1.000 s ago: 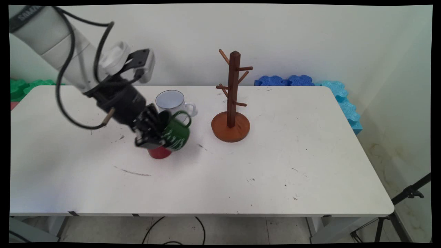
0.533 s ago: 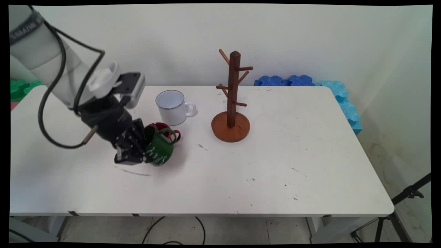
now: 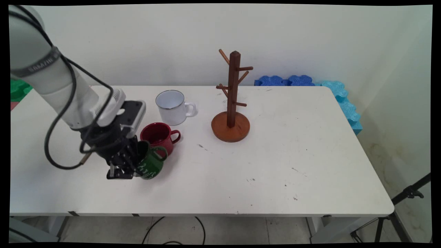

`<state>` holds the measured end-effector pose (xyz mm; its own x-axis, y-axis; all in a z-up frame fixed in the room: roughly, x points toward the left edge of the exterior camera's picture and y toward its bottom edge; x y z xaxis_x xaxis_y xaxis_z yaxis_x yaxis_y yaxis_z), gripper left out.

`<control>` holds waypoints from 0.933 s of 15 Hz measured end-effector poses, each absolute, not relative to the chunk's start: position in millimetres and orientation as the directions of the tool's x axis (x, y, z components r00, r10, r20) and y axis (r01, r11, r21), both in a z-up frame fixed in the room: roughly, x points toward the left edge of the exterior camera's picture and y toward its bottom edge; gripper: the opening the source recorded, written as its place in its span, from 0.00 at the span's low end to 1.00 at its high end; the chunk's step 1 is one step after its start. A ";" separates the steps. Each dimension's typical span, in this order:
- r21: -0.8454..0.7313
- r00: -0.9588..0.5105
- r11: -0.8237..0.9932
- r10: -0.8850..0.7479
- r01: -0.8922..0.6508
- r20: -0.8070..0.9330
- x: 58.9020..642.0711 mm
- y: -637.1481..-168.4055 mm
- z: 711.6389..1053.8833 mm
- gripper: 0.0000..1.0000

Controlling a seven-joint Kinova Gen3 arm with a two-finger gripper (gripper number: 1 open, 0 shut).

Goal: Place the picked object on the table

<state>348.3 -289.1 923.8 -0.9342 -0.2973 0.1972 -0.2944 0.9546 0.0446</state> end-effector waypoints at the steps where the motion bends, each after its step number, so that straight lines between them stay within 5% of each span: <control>1: 0.045 -0.936 0.955 -0.296 -0.293 0.189 346.7 -288.6 920.2 0.00; 14: 0.034 -0.945 0.953 -0.301 -0.300 0.130 321.2 -297.9 873.8 0.00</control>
